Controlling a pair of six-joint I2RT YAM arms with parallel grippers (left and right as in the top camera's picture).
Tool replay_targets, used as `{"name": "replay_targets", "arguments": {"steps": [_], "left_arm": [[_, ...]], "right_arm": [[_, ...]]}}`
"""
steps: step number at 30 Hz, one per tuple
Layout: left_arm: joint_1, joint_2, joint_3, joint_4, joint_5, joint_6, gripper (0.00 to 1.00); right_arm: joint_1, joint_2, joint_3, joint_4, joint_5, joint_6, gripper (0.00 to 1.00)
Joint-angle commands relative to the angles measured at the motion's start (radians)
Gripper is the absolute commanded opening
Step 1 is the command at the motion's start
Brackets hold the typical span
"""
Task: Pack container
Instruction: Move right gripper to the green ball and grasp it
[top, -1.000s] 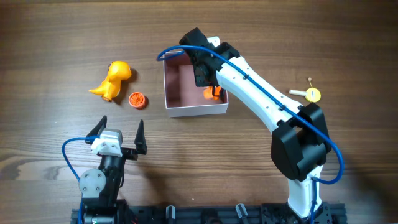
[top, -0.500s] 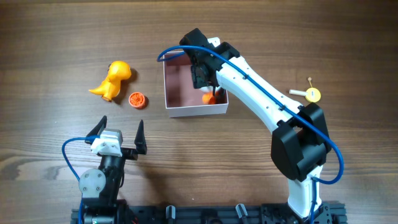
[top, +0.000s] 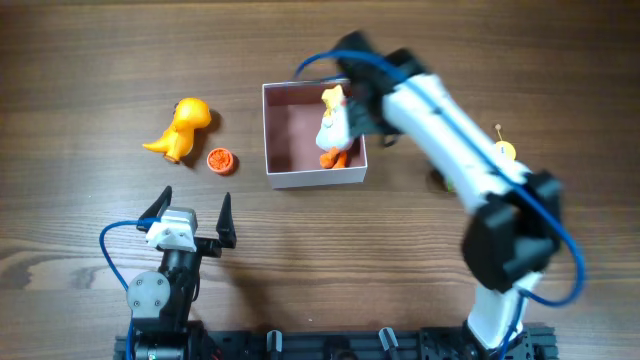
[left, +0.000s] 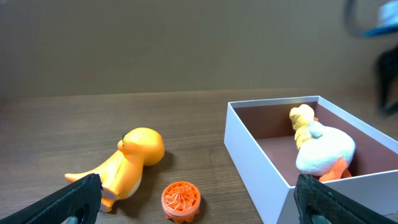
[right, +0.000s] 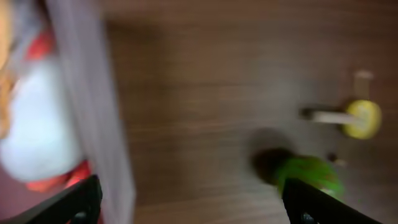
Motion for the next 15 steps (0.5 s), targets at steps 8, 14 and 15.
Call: {"name": "replay_targets", "arguments": {"steps": [8,14,15], "left_arm": [[-0.005,-0.007,-0.008,0.002,0.018,0.019,1.00],[-0.005,-0.007,-0.008,0.002,0.018,0.019,1.00],[-0.005,-0.007,-0.008,0.002,0.018,0.019,1.00]], "right_arm": [[-0.355,-0.196,-0.055,-0.113,-0.163,-0.105,1.00],[-0.428,-0.196,-0.246,-0.003,-0.217,-0.195,0.98],[-0.430,-0.196,-0.282,0.009,-0.242,-0.219,0.98]]}}
